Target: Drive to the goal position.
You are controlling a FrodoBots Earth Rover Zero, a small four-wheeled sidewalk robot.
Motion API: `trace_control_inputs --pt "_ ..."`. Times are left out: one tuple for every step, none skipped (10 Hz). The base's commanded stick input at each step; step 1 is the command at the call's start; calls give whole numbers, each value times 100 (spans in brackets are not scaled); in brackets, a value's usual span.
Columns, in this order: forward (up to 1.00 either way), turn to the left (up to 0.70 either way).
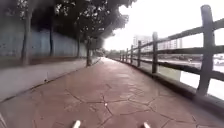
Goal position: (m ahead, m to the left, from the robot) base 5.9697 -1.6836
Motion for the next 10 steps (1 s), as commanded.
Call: trace_control_inputs --pt "70 0" --pt "70 0" --pt "70 0" --pt "70 0" --pt "70 10" --pt "70 32" --pt "70 21" --pt "70 5" --pt "70 0" --pt "70 0"
